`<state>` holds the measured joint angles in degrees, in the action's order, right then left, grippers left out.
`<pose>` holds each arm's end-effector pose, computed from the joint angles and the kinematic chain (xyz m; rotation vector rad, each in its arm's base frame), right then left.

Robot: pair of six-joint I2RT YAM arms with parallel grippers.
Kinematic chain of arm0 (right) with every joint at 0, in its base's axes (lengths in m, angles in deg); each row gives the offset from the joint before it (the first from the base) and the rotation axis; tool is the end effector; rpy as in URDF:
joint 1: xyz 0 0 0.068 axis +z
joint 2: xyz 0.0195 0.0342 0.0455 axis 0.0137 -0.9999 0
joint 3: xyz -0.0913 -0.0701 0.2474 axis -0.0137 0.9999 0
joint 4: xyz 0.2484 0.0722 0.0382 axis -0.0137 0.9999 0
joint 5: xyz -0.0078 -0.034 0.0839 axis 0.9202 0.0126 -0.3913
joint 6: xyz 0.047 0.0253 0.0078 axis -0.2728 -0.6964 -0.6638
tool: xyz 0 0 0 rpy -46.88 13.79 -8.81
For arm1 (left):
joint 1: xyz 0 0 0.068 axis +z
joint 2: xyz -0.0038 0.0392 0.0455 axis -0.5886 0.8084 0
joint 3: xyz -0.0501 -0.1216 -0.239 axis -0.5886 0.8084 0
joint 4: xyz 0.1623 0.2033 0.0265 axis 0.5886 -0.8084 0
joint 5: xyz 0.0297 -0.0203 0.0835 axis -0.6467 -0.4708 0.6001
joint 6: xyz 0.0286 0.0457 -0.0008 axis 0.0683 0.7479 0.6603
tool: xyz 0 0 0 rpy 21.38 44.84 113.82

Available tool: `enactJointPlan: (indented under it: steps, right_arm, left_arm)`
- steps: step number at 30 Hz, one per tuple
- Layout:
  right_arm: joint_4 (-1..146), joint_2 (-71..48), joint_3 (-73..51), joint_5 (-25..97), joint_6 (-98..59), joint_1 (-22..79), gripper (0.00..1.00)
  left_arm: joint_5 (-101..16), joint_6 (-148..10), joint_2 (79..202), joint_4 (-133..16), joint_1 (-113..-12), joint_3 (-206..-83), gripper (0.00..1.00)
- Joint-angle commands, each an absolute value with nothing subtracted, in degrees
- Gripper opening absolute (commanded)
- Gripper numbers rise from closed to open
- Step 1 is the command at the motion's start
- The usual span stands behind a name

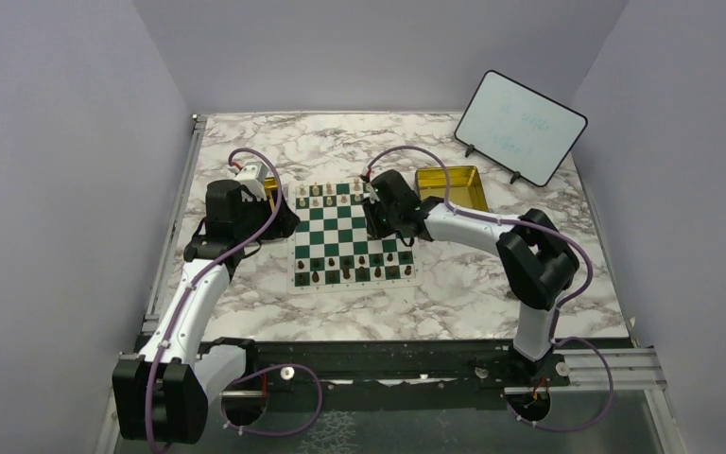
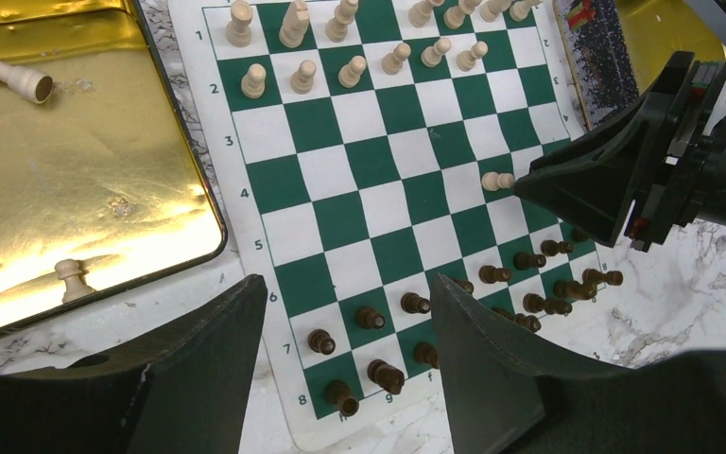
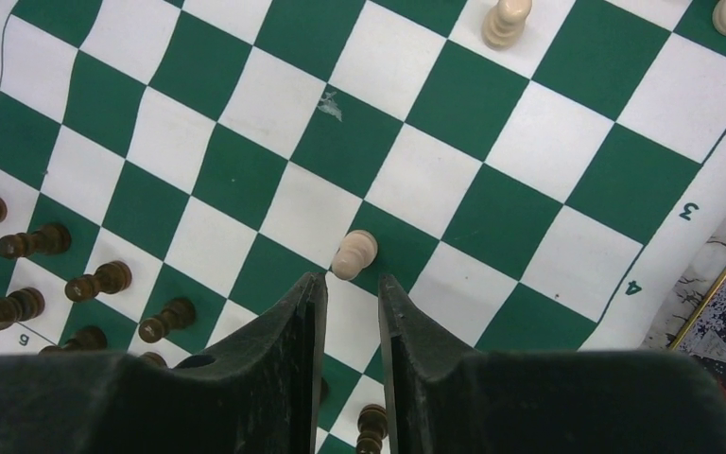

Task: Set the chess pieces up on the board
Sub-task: Pick up the chess piece from the chessboard.

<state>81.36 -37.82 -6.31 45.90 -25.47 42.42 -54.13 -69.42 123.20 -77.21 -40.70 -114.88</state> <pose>0.2980 0.2780 0.1890 -0.6216 2.3312 0.4180 0.2225 -0.0301 0.2704 0.0609 2.1463 -0.5418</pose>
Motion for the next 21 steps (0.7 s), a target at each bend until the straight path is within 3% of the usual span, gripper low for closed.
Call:
enactJointPlan:
  steps: [1, 15, 21]
  right_arm:
    - [79.88, -38.44, -7.1, 45.33, -25.18, 43.2, 0.32]
    - [79.36, -41.15, -8.67, 46.33, -24.48, 43.6, 0.33]
    - [78.76, -41.11, -8.76, 46.98, -23.97, 43.71, 0.25]
  left_arm:
    - [-52.96, -68.66, 122.36, -76.67, -41.08, -115.22, 0.66]
    - [-53.08, -68.65, 122.41, -76.67, -41.14, -115.22, 0.66]
    - [-53.08, -68.55, 122.45, -76.68, -41.15, -115.22, 0.66]
